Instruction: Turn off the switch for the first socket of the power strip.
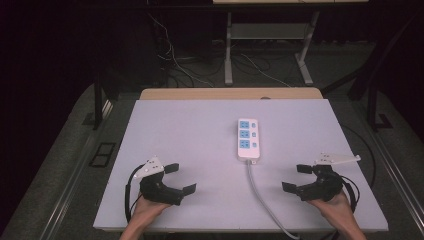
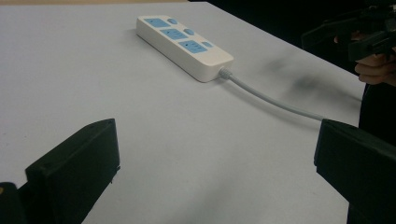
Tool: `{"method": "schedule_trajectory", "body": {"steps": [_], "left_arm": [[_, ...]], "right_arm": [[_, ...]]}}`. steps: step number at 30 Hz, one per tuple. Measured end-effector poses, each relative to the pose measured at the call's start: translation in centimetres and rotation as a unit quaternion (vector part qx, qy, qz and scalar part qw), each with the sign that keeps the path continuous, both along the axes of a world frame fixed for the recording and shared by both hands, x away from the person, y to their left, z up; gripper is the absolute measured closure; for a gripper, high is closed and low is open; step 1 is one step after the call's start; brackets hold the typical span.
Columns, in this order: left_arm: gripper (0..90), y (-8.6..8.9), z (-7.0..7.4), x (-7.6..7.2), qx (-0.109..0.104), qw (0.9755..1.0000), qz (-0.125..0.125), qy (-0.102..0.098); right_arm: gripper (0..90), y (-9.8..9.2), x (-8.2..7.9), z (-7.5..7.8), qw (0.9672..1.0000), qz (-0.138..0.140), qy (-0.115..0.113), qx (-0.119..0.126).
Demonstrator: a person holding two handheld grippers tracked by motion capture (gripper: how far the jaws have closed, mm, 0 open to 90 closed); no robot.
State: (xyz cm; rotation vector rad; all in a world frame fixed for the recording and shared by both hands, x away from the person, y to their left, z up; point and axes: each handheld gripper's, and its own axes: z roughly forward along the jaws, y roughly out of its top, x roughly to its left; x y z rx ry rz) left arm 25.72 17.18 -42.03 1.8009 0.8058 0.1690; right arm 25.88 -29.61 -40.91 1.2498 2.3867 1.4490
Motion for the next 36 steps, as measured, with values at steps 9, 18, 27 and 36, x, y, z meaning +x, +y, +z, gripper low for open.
{"method": "schedule_trajectory", "body": {"steps": [9, 18, 27, 36], "left_arm": [[0.0, 0.0, -0.2, 0.0, 0.0, 1.0, -0.001, 0.004], [0.0, 0.0, -0.3, 0.0, 0.002, 1.0, -0.004, 0.007], [0.0, 0.0, -0.3, 0.0, -0.001, 0.9999, -0.01, 0.01], [0.0, 0.0, -0.3, 0.0, -0.001, 0.9999, -0.01, 0.011]], "right_arm": [[0.6, -0.1, 1.0, 0.8, 0.9998, 0.006, 0.015, -0.009], [0.6, 0.4, 2.4, 1.6, 0.9992, 0.019, 0.028, -0.02], [0.6, 0.7, 3.9, 2.6, 0.9988, 0.026, 0.032, -0.029], [0.7, 1.4, 5.1, 3.6, 0.9981, 0.037, 0.029, -0.04]]}}
